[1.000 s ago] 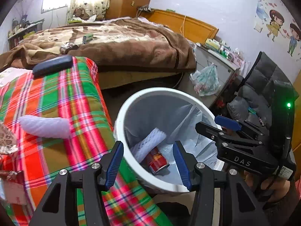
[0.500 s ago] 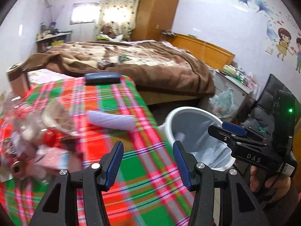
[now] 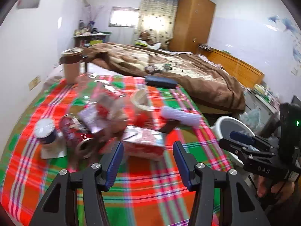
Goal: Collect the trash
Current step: 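Move both open tools back over the table of trash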
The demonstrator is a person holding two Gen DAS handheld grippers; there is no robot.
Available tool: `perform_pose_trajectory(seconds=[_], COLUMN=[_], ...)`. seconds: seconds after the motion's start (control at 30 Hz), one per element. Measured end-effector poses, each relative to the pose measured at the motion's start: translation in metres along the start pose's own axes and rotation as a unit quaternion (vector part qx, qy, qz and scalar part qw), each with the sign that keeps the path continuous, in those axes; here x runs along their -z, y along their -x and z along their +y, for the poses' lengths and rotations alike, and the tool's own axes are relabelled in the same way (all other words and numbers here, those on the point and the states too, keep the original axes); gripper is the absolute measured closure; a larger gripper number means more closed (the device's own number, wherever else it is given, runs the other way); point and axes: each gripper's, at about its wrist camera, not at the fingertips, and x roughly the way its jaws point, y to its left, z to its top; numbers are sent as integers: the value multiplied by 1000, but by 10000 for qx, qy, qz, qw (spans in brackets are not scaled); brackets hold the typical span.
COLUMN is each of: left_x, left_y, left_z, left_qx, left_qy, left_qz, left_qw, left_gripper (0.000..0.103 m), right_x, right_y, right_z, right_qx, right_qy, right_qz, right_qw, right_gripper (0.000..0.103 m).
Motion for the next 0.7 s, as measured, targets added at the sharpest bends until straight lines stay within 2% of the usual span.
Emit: perform_pose_trajectory(seconds=[0.37,0.53,0.63,0.7], left_x=[3,3,1,-1], left_y=[10,11,12,12], left_z=[65,89,101,107], left_qx=[-506,-730,-824,-887], left_qy=[469,644,708,747], left_qz=[-105,-151,-183,-214], left_qw=[9976,9951,9939,9930], left_gripper=[49,48,47,47], right_x=[-5,-15,-21,-23], right_y=[-22,-30,-37,-41], right_z=[38,48,53,56], right_qx=[-354,-507,-553,-621], right_qy=[155,113,129,150], right_qz=[126,16,10,21], right_qw=[9992,9986,9984,9980], right_gripper=[38,40,42,50])
